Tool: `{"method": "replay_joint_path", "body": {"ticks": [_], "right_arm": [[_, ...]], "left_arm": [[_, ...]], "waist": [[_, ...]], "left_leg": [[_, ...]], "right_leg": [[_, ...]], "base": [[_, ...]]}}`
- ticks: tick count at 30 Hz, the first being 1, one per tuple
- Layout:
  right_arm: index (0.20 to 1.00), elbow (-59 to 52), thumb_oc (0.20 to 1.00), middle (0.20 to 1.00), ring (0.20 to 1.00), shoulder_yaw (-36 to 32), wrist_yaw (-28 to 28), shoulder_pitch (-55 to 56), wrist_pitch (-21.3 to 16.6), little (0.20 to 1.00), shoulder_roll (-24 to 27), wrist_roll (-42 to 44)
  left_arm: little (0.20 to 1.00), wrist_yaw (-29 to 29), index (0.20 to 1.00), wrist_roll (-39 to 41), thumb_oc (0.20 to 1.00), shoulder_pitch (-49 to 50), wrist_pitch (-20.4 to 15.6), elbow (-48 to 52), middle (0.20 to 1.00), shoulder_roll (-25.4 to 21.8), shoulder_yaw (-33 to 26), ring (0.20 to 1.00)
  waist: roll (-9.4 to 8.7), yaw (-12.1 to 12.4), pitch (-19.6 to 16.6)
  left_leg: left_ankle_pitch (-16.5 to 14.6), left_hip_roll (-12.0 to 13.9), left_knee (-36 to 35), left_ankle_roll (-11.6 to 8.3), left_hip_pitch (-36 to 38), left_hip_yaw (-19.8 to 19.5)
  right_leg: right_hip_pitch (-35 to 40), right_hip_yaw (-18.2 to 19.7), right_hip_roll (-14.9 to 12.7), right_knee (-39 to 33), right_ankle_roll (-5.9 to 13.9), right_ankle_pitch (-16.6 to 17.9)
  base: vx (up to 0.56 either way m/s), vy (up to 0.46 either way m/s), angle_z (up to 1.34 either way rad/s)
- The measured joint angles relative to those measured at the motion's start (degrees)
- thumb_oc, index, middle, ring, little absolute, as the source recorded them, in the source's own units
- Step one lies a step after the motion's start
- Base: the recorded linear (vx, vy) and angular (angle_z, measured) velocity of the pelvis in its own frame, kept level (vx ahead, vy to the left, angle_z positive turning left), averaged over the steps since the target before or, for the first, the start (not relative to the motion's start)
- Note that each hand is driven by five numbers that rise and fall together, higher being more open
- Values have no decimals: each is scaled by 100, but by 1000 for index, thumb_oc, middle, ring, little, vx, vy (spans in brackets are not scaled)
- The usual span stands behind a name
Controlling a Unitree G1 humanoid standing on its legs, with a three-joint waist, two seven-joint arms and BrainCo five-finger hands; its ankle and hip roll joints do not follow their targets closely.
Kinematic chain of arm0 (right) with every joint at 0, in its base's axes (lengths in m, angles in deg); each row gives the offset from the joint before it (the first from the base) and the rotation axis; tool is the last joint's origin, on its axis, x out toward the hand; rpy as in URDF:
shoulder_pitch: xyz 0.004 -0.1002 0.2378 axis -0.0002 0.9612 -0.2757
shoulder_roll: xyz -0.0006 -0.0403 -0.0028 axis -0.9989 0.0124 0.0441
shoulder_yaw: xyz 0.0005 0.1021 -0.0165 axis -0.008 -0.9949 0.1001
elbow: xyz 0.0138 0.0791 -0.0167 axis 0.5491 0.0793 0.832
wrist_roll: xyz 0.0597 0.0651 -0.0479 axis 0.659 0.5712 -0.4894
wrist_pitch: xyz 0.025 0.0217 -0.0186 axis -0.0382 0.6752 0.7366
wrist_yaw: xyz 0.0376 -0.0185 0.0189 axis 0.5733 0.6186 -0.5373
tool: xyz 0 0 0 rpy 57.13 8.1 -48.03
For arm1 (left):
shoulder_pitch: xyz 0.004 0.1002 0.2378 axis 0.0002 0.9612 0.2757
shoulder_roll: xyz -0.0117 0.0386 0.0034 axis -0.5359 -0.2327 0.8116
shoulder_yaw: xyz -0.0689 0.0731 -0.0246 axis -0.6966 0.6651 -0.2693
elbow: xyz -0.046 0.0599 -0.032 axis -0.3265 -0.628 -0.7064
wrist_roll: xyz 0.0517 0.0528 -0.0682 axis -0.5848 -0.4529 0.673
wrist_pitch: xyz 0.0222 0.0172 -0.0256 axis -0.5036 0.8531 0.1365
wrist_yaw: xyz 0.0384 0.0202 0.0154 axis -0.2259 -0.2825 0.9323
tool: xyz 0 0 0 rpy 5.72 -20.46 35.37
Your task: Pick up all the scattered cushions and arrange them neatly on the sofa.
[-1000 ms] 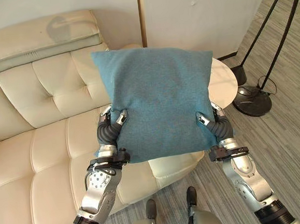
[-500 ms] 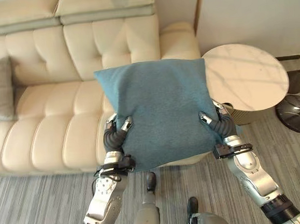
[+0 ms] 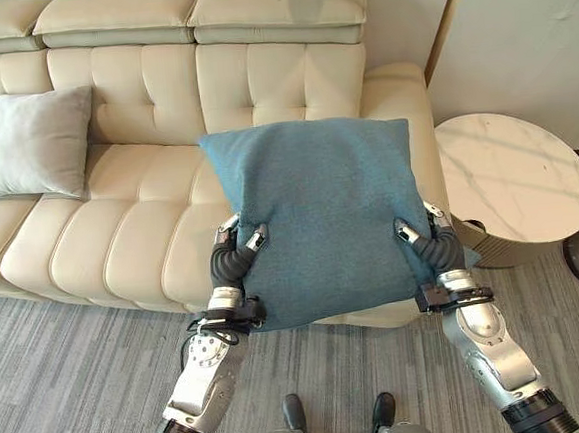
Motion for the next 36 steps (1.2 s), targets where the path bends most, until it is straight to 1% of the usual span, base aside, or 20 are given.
{"method": "replay_joint_path", "body": {"ticks": [3, 6, 8, 9, 10, 11, 13, 14, 15, 17, 18, 20, 21, 25, 28, 29, 31, 32, 33, 36], "right_arm": [[200, 6, 200, 200, 200, -5, -1, -31, 10, 200, 1, -1], [200, 11, 200, 200, 200, 22, 0, 16, 19, 200, -18, -2], [200, 8, 200, 200, 200, 53, -58, -10, 16, 200, -89, -10], [200, -14, 200, 200, 200, 46, -136, -21, 16, 200, 0, -8], [200, -14, 200, 200, 200, 50, -137, -20, 16, 200, -3, -8], [200, -47, 200, 200, 200, 13, -187, 66, -7, 200, 9, 52], [200, -37, 200, 200, 200, 16, -202, 181, 12, 200, -47, 62], [200, -29, 200, 200, 200, 40, -283, 240, 10, 200, -48, 60], [200, -24, 200, 200, 200, -18, -340, 305, 10, 200, -36, 62], [200, -20, 200, 200, 200, -46, -353, 485, 11, 200, 56, 120], [200, -21, 200, 200, 200, -48, -368, 476, 10, 200, 107, 180], [200, -68, 200, 200, 200, -139, -383, 449, 6, 200, 232, 257], [200, -126, 200, 200, 200, -233, -382, 404, 4, 200, 257, 285], [200, -173, 200, 200, 200, -270, -376, 329, -25, 200, 280, 284], [200, -115, 200, 200, 200, -284, -363, 245, -25, 200, 242, 279], [200, -92, 200, 200, 200, -281, -356, 242, -25, 200, 236, 278], [200, -81, 200, 200, 200, -283, -340, 292, -24, 200, 243, 273], [200, -85, 200, 200, 200, -290, -316, 319, -25, 200, 307, 273], [200, -43, 200, 200, 200, -296, -308, 309, -22, 200, 190, 271], [200, -30, 200, 200, 200, -274, -307, 287, -22, 200, 35, 230]], "left_arm": [[200, 1, 200, -1, 200, -10, 0, -29, 200, 36, -15, 200], [200, 1, 200, -3, 200, 47, -2, -77, 200, 21, -9, 200], [200, 1, 200, -4, 200, 59, -4, -79, 200, -167, -66, 200], [200, 0, 200, -10, 200, 63, -4, -85, 200, -81, -120, 200], [200, 0, 200, -10, 200, 80, -4, -84, 200, -79, -119, 200], [200, -37, 200, -39, 200, 95, -5, -103, 200, 39, -161, 200], [200, -56, 200, -46, 200, 212, 6, -122, 200, 33, -171, 200], [200, -92, 200, -42, 200, 409, 12, -132, 200, -5, -198, 200], [200, -109, 200, -42, 200, 452, 57, -133, 200, 9, -172, 200], [200, -217, 200, -48, 200, 555, 90, -73, 200, 68, -135, 200], [200, -242, 200, -50, 200, 547, 94, -59, 200, 91, -107, 200], [200, -294, 200, -47, 200, 414, 106, -66, 200, 140, -105, 200], [200, -377, 200, -47, 200, 354, 117, -51, 200, 163, -62, 200], [200, -412, 200, -46, 200, 225, 124, -51, 200, 134, -70, 200], [200, -410, 200, -46, 200, 189, 124, -58, 200, 134, -81, 200], [200, -408, 200, -46, 200, 190, 124, -79, 200, 141, -74, 200], [200, -408, 200, -46, 200, 193, 124, -139, 200, 146, -58, 200], [200, -408, 200, -46, 200, 200, 125, -149, 200, 182, 28, 200], [200, -408, 200, -45, 200, 199, 122, -154, 200, 138, 39, 200], [200, -407, 200, -46, 200, 101, 121, -231, 200, -38, 12, 200]], "waist": [[-15, -32, 16], [-57, -238, 6], [-222, -147, -27], [-87, -137, 144], [-109, -143, 156], [-161, -189, 321], [-138, -259, 329], [-236, -164, 263], [-104, -219, 276], [28, -352, 200], [30, -353, 198], [-4, -439, 190], [-57, -414, 185], [-269, -531, 152], [-404, -420, 146], [-401, -421, 145], [-353, -461, 107], [-165, -603, -27], [-252, -589, -72], [-346, -603, -151]], "left_leg": [[-132, -157, 128, 166, -44, -33], [-291, -226, 303, 341, 3, -369], [-297, -303, 274, 469, -21, -499], [-375, -271, 319, 553, -19, -861], [-405, -307, 316, 538, -6, -866], [-685, -358, 640, 531, -8, -1094], [-760, -329, 672, 360, 103, -1221], [-819, -381, 440, 165, 471, -1263], [-877, -277, 547, 31, 523, -1356], [-952, -199, 781, -93, 654, -1518], [-1037, -138, 1120, -273, 568, -1500], [-1078, -35, 2246, -581, 69, -1367], [-1207, 63, 2820, -729, -323, -950], [-1098, 141, 1485, -576, -633, -1040], [-743, 229, 804, -615, -844, -1904], [-646, 247, 735, -591, -863, -1974], [-434, 264, 700, -451, -610, -1915], [-150, 273, 565, -404, -346, -1847], [68, 182, 392, -363, -216, -1725], [106, -153, 111, -148, 0, -1276]], "right_leg": [[-292, 194, -278, 782, 144, -234], [-836, 950, -472, 2131, 384, -477], [-1064, 1320, -211, 2179, 290, -773], [-1988, 1390, 659, 1989, 32, -987], [-2162, 1373, 679, 1870, -14, -906], [-2459, 1244, 655, 1285, 161, -716], [-1988, 774, 555, 1188, 84, -645], [-1385, 595, 517, 752, -185, -194], [-1227, 659, 637, 752, -194, -116], [-945, 606, 796, 730, -493, -119], [-806, 591, 849, 641, -692, -67], [-587, 686, 921, 490, -813, -211], [-317, 741, 997, 183, -975, -110], [-33, 1068, 1015, 15, -880, -172], [183, 1614, 1090, -148, -821, -170], [253, 1698, 1098, -149, -783, -187], [447, 1824, 1091, -200, -653, -240], [509, 1914, 1140, -244, -523, -272], [438, 2092, 1016, -132, -369, -310], [338, 2349, 600, -22, -97, -398]], "base": [[113, 192, 11], [118, 105, 59], [238, 74, 50], [545, -2, 76], [529, -47, 109], [549, -69, 74], [372, -51, 56], [430, -70, 23], [412, -113, 42], [182, -80, 47], [162, -50, 1], [228, -18, 0], [241, 43, -26], [184, 81, -46], [176, 183, -76], [167, 200, -89], [157, 206, -52], [204, 320, -61], [147, 284, -72], [81, 181, -58]]}}
